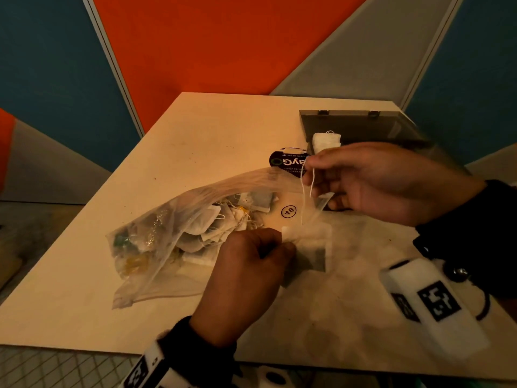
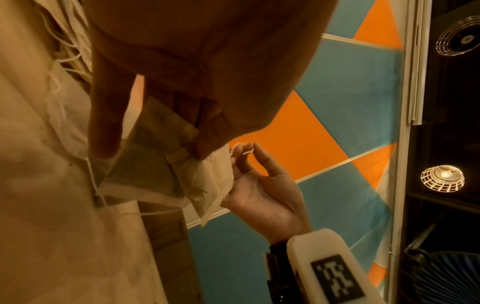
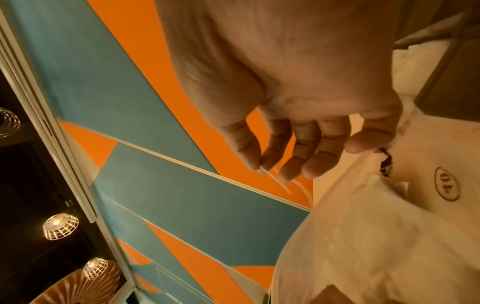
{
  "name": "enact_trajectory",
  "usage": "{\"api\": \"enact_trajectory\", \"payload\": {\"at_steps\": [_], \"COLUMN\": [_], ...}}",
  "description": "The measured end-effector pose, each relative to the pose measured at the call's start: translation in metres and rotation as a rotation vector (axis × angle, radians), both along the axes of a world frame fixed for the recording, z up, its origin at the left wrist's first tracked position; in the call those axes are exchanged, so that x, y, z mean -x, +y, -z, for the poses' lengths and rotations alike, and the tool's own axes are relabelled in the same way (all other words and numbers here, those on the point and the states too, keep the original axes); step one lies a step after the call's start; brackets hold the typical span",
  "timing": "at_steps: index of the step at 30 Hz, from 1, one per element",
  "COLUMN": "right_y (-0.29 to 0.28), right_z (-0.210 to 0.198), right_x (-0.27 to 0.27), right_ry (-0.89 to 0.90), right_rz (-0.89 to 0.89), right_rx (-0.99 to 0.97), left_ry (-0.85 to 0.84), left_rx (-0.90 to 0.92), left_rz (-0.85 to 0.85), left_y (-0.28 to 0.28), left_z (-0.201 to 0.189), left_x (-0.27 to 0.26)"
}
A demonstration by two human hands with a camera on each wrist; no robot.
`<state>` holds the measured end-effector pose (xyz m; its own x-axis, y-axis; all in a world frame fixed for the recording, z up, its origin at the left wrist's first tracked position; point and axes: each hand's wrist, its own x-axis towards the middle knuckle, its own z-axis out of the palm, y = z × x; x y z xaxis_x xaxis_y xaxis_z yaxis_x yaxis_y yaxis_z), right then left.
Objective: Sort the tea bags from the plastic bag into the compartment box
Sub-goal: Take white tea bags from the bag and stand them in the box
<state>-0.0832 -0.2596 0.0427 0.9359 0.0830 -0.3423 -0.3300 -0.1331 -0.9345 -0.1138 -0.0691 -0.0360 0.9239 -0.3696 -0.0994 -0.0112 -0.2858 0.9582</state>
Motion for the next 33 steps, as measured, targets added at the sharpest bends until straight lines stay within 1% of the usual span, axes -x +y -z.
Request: {"api": "enact_trajectory", "payload": {"at_steps": [2, 3, 4, 5, 7, 8, 9, 12, 14, 15, 18, 21, 25, 27, 30, 33], "right_y": [-0.003, -0.004, -0.005, -0.006, -0.008, -0.008, -0.007, -0.003, -0.001, 0.000, -0.004, -0.004, -0.001, 0.002, 0.009, 0.016], "right_z": [-0.003, -0.004, -0.005, -0.005, -0.001, 0.001, 0.002, 0.009, 0.016, 0.020, 0.029, 0.034, 0.043, 0.047, 0.053, 0.059], "right_x": [-0.002, -0.002, -0.003, -0.003, -0.002, -0.001, 0.001, 0.012, 0.017, 0.018, 0.016, 0.018, 0.024, 0.024, 0.023, 0.023], "right_ry": [-0.011, -0.024, -0.047, -0.078, -0.150, -0.172, -0.165, -0.077, -0.091, -0.126, -0.190, -0.143, -0.070, -0.039, -0.006, 0.021], "right_rz": [0.091, 0.139, 0.182, 0.211, 0.208, 0.173, 0.119, -0.128, -0.262, -0.276, -0.197, -0.136, -0.144, -0.123, -0.020, 0.077], "right_rx": [0.012, 0.068, 0.171, 0.316, 0.601, 0.678, 0.704, 0.649, 0.638, 0.624, 0.557, 0.486, 0.364, 0.313, 0.215, 0.159], "left_ry": [0.009, 0.012, 0.016, 0.019, 0.020, 0.023, 0.029, 0.062, 0.073, 0.080, 0.170, 0.271, 0.302, 0.322, 0.349, 0.379], "left_rx": [0.010, 0.018, 0.026, 0.032, 0.044, 0.050, 0.055, 0.092, 0.118, 0.136, 0.250, 0.392, 0.487, 0.522, 0.590, 0.649], "left_rz": [-0.017, -0.028, -0.037, -0.046, -0.068, -0.082, -0.094, -0.107, -0.101, -0.100, -0.112, -0.147, -0.197, -0.197, -0.208, -0.233], "left_y": [0.000, 0.000, 0.001, 0.001, 0.001, 0.001, 0.001, 0.001, 0.000, 0.000, -0.002, -0.003, -0.003, -0.004, -0.006, -0.005], "left_z": [0.000, 0.000, 0.000, 0.000, -0.001, -0.001, -0.001, 0.000, 0.001, 0.002, 0.003, 0.005, 0.008, 0.008, 0.008, 0.010], "left_x": [0.000, -0.001, -0.001, -0.001, -0.001, -0.001, -0.002, -0.002, -0.002, -0.002, -0.003, -0.005, -0.009, -0.009, -0.008, -0.009]}}
